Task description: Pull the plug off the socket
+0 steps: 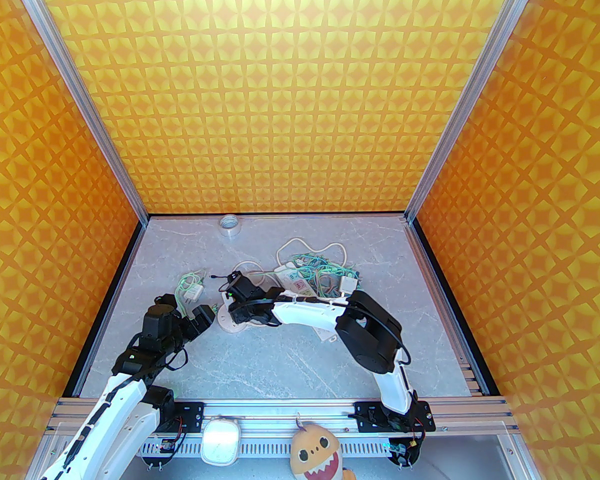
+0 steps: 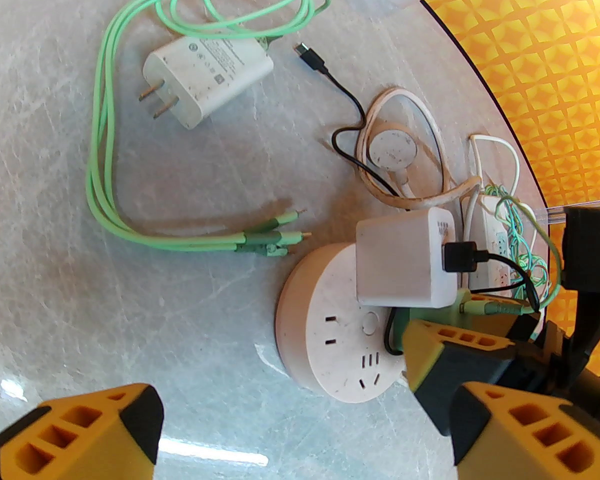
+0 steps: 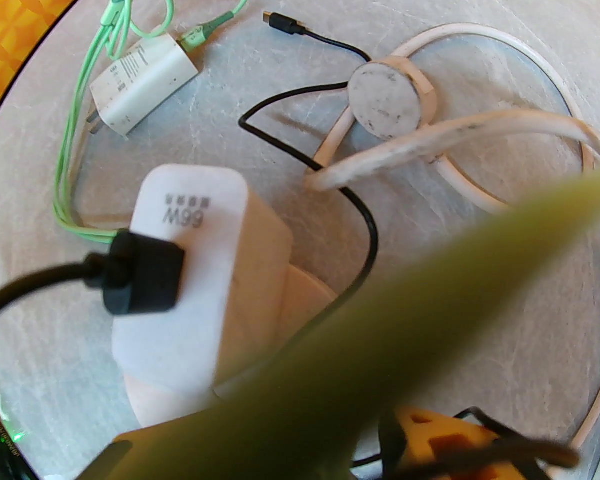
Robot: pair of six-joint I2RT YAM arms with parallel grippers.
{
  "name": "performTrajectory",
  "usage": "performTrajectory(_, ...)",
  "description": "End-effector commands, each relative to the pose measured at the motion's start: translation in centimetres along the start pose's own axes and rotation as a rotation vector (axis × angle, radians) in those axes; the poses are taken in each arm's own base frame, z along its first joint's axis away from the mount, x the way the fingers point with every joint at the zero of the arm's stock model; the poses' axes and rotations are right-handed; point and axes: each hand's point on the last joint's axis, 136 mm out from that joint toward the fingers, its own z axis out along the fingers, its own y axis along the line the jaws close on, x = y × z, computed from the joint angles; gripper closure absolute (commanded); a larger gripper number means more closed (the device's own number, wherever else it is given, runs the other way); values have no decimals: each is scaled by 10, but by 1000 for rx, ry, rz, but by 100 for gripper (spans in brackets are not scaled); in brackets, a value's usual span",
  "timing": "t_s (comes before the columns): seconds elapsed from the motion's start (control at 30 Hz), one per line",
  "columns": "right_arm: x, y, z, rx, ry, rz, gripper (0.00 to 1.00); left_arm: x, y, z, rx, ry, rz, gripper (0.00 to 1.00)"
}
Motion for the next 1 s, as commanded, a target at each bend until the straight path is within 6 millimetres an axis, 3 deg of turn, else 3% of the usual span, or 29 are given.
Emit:
performTrajectory(0.0, 0, -8, 3, 66, 5, -25, 54, 5, -5, 1, 37, 20, -3, 1)
performTrajectory(0.13, 0, -6, 0, 69, -7, -48, 59, 8, -2, 6, 35, 26, -29, 5)
performTrajectory(0.23, 0, -4, -1, 70, -15, -70, 71, 11, -3, 9, 44, 44, -48, 7)
performTrajectory(0.57, 7, -8, -7, 79, -9, -88, 74, 14, -5, 12, 51, 71, -47, 14)
performTrajectory(0.9, 2, -2, -23, 34, -33, -49, 74, 23, -30, 33, 156, 121, -39, 39)
performTrajectory(0.97, 2, -2, -23, 33, -30, -47, 74, 27, -34, 38, 165, 134, -27, 39)
